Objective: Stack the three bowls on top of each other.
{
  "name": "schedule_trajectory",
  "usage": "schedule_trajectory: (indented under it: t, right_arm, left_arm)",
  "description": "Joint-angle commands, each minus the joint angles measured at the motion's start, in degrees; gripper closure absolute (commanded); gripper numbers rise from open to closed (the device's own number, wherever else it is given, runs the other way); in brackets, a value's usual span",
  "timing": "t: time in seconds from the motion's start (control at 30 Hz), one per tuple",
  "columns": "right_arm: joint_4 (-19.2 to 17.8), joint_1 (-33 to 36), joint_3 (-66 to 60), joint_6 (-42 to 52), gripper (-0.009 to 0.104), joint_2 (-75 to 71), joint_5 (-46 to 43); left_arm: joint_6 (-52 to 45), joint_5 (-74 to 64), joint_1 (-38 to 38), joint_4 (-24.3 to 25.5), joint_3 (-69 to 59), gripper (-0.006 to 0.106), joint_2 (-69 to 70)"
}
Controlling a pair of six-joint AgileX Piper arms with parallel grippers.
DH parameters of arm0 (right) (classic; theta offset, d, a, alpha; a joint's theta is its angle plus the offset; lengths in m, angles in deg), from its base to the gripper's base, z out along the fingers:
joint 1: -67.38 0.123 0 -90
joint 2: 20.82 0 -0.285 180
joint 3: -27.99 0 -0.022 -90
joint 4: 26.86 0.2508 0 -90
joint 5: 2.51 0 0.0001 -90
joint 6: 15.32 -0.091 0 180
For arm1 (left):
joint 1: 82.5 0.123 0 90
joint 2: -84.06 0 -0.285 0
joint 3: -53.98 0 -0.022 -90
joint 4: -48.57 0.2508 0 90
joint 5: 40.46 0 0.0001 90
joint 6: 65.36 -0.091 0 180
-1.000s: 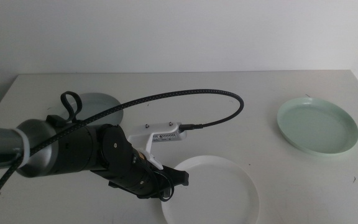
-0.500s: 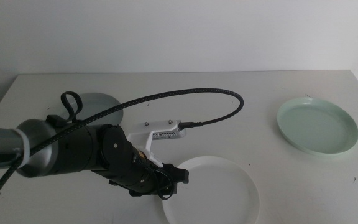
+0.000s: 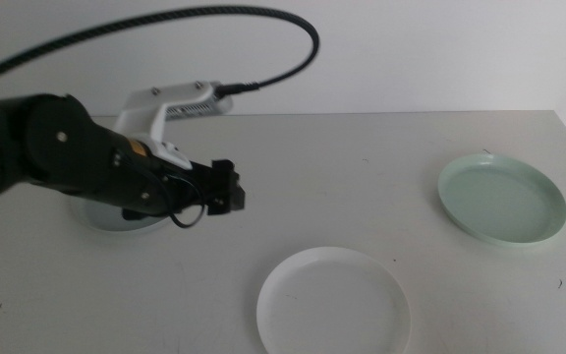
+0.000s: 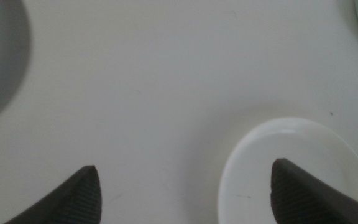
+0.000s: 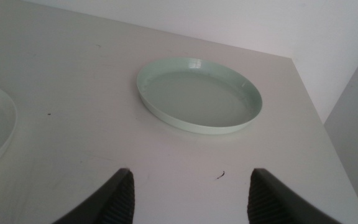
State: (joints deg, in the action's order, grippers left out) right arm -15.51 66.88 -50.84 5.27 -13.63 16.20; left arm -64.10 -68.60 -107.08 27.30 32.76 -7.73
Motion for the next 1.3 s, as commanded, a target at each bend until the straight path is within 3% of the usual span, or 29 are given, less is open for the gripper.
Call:
schedule_trajectory:
  t: [0.0, 0.17, 0.37, 0.7, 1.07, 1.27]
  right_arm:
    - [-0.16, -0.37, 0.35, 0.59, 0.048, -1.52, -4.19]
    - [-0.16, -0.37, 0.35, 0.59, 0.048, -1.52, -4.19]
    - [-0.16, -0.37, 0.35, 0.59, 0.048, -1.52, -4.19]
    - [-0.16, -0.37, 0.35, 0.59, 0.048, -1.52, -4.19]
    - [-0.16, -0.37, 0.35, 0.59, 0.048, -1.52, -4.19]
    - [-0.16, -0.37, 0.35, 0.59, 0.048, -1.52, -4.19]
  left_arm:
    - [3.84, -2.68, 3.84, 4.57, 3.94, -0.005, 4.72]
    - [9.39, -10.6, 11.91, 14.46, 9.63, -0.005, 6.32]
    - [8.82, -14.9, 21.21, 17.62, 14.97, -0.005, 6.25]
    - [0.47, -18.51, 32.55, 14.46, 25.27, -0.005, -4.02]
    - [-5.52, -18.85, 34.31, 10.75, 36.93, -0.005, -22.63]
    - [-10.26, -18.39, 34.31, 6.37, 39.44, -0.005, -29.79]
